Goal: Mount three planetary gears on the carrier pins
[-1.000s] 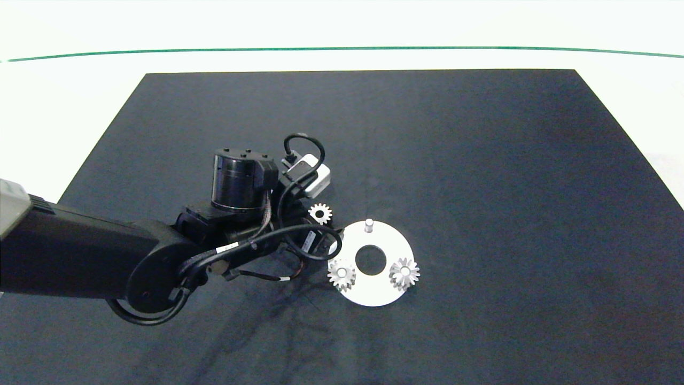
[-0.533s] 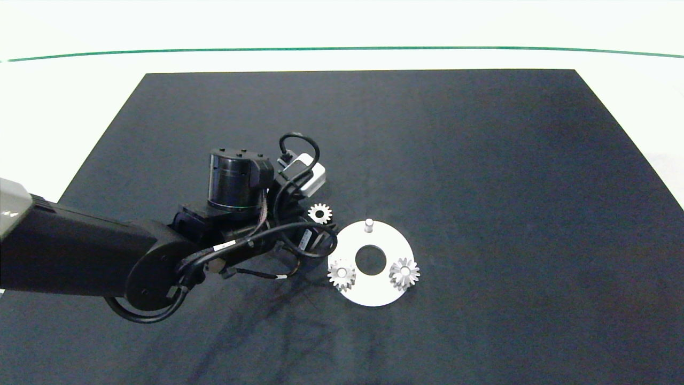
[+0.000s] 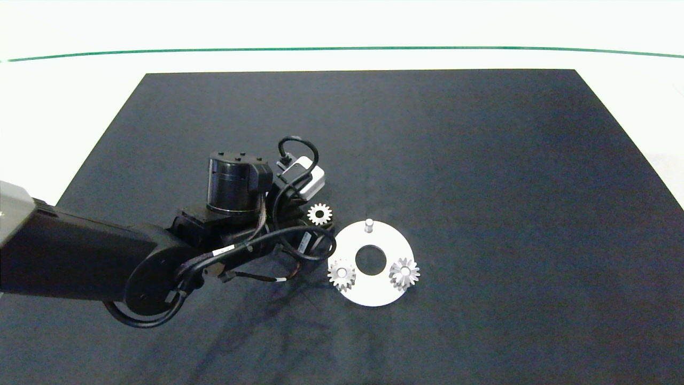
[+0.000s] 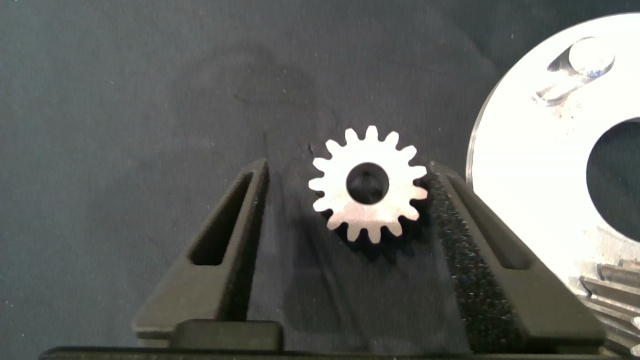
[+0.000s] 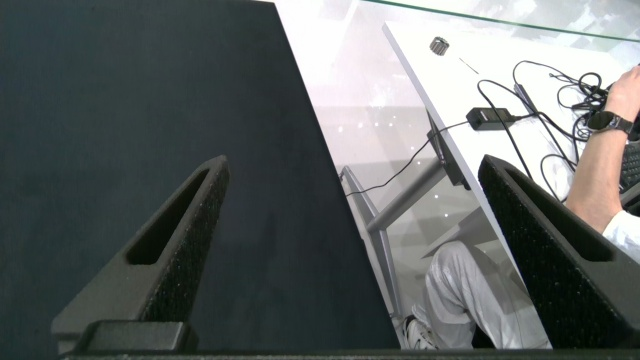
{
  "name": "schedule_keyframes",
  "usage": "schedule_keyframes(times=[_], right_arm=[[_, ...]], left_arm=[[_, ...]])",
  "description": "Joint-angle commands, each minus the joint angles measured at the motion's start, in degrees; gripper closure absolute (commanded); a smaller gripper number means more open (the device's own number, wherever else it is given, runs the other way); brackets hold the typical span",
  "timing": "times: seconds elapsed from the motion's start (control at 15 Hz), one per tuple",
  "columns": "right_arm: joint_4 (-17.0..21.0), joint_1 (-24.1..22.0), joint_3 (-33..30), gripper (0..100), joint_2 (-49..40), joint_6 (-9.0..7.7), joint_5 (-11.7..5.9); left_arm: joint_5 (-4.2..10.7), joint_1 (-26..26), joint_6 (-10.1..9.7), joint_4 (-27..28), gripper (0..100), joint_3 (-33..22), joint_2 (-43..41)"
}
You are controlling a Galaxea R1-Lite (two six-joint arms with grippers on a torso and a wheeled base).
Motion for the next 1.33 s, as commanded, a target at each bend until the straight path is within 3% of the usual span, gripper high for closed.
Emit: schedule_keyframes(times=[0.07,1.33], right_arm=[[0.18,0.01,-0.29,0,0.19,-0.13,-0.16],[0.35,-0.07,-0.64,0,0.28,-0.22,-0.16]], left_arm=[[-0.01,0.05,0.11,-1.14,46,0.71,0.61],[0.08,0.05,0.20,-1.23,83,0.80,0.52]])
